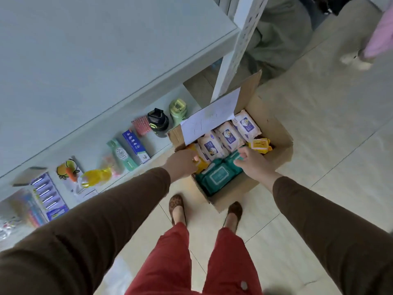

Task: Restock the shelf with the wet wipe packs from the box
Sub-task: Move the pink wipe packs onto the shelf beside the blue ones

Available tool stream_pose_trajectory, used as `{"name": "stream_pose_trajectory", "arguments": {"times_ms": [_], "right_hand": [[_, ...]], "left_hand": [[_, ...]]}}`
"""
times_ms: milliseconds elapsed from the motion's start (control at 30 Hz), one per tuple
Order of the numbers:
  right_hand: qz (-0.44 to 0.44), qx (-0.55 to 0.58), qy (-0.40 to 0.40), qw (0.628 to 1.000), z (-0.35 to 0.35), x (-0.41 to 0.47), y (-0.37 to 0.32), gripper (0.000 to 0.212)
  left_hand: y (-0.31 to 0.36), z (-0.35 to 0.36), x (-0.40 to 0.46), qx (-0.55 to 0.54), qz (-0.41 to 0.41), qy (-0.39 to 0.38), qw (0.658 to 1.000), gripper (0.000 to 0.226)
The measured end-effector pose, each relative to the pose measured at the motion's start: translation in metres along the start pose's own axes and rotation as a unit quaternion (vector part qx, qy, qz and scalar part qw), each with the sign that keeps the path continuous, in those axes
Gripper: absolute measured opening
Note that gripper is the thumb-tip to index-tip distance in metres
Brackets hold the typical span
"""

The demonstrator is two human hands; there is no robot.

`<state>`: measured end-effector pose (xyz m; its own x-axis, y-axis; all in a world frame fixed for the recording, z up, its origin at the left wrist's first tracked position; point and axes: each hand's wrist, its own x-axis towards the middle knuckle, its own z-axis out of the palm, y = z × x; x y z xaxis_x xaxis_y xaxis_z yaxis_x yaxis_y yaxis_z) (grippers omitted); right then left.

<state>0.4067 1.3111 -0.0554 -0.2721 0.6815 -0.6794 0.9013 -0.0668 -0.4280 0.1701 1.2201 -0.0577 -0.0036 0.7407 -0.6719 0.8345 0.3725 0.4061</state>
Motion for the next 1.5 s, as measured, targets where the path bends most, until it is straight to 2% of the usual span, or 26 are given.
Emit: {"name": "stream_pose_trajectory", "arguments": {"times_ms": [133, 267, 467, 600, 733, 867, 933, 1000, 1067, 1133, 1267, 1367, 1500], "right_hand": [[0.015, 0.011, -0.028, 0.999, 0.001, 0.063, 0.047, 0.051], [0.033, 0.012, -0.030, 0.999, 0.003, 0.134, 0.089, 0.047], [0.019, -0.004, -0.029, 0.999, 0.015, 0.242, 0.132, 0.049], [0.023, -0.014, -0.044, 0.999, 0.034, 0.307, 0.150, 0.053], [0.045, -0.032, -0.039, 0.998, 0.056, 0.348, 0.158, 0.055], [0.065, -0.024, -0.006, 0.998, 0.075, 0.364, 0.157, 0.066], [0.083, -0.010, -0.038, 0.996, 0.081, 0.367, 0.156, 0.072], [0.102, 0.042, -0.074, 0.991, 0.086, 0.366, 0.153, 0.058], [0.106, 0.088, -0.062, 0.988, 0.085, 0.360, 0.150, 0.039], [0.104, 0.125, -0.034, 0.986, 0.079, 0.346, 0.147, 0.032], [0.099, 0.174, -0.009, 0.980, 0.056, 0.286, 0.138, 0.028], [0.046, 0.130, -0.022, 0.990, 0.033, 0.218, 0.114, 0.023], [-0.057, 0.075, -0.022, 0.995, 0.010, 0.110, 0.056, 0.025]], "left_hand": [[0.011, 0.027, 0.060, 0.066, -0.003, -0.036, 0.997, 0.048], [0.019, 0.059, 0.125, 0.136, -0.003, -0.039, 0.990, 0.055], [0.026, 0.099, 0.229, 0.304, 0.072, 0.014, 0.950, 0.058], [0.022, 0.124, 0.293, 0.366, 0.107, 0.040, 0.924, 0.058], [0.011, 0.144, 0.325, 0.436, 0.114, 0.041, 0.892, 0.052], [0.000, 0.156, 0.328, 0.467, 0.110, 0.056, 0.876, 0.045], [-0.001, 0.162, 0.327, 0.490, 0.097, 0.046, 0.865, 0.038], [-0.001, 0.164, 0.325, 0.519, 0.083, 0.029, 0.850, 0.032], [0.003, 0.160, 0.316, 0.534, 0.091, 0.036, 0.840, 0.029], [0.007, 0.150, 0.297, 0.517, 0.100, 0.058, 0.848, 0.028], [0.018, 0.125, 0.234, 0.410, 0.037, 0.073, 0.908, 0.034], [0.024, 0.102, 0.170, 0.326, -0.029, 0.097, 0.940, 0.051], [0.022, 0.059, 0.056, 0.226, -0.087, 0.171, 0.955, 0.044]]}}
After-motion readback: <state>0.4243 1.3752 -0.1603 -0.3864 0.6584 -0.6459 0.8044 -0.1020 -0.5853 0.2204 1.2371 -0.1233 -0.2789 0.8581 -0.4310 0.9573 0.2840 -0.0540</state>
